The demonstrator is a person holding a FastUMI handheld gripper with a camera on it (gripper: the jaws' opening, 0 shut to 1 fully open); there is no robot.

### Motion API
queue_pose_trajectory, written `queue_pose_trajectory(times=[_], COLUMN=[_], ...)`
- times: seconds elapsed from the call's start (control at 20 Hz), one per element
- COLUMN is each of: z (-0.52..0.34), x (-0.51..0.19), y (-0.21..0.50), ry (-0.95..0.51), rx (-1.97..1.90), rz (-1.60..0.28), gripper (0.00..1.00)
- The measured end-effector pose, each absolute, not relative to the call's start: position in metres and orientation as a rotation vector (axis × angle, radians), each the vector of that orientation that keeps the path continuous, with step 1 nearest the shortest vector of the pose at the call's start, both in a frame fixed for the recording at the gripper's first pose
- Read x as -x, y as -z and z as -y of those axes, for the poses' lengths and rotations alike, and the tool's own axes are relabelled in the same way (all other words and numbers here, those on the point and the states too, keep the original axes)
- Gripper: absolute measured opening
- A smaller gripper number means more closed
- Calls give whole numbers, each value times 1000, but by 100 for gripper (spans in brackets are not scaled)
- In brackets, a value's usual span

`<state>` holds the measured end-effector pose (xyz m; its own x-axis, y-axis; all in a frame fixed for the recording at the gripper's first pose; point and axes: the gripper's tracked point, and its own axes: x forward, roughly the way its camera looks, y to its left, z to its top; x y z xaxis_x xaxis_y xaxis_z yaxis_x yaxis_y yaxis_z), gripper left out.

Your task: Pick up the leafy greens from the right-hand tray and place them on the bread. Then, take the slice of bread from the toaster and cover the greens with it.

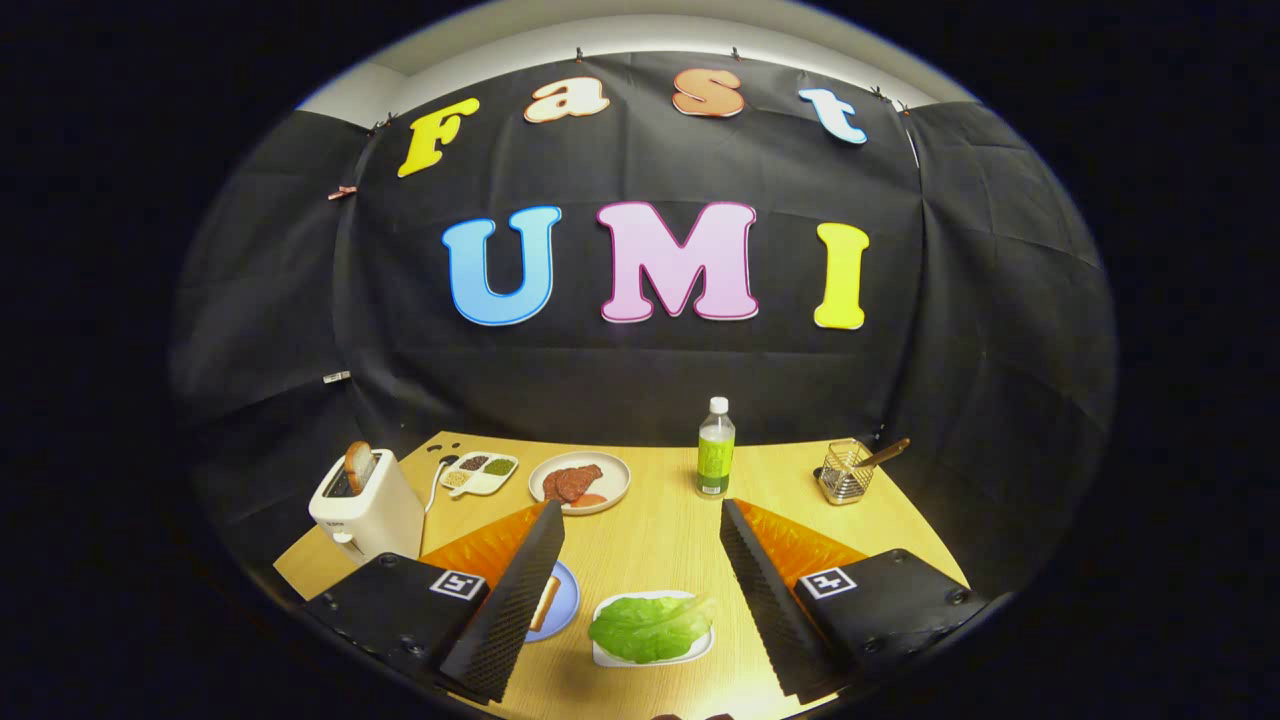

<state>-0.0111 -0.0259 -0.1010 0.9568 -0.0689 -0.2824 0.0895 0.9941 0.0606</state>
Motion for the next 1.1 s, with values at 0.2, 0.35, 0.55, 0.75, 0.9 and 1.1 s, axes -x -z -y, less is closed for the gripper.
queue_pose_trajectory(times=[0.2,0.35,0.55,0.75,0.9,1.1], z=[30,32,34,43,49,46], x=[7,4,-6,-11,-11,-21], y=[129,154,198,256,303,336], ry=[92,97,103,148,167,166], rx=[-92,-101,-126,-112,-124,-111], rz=[-356,-413,-506,-605,-706,-759], gripper=[98,97,98,99,98,99])
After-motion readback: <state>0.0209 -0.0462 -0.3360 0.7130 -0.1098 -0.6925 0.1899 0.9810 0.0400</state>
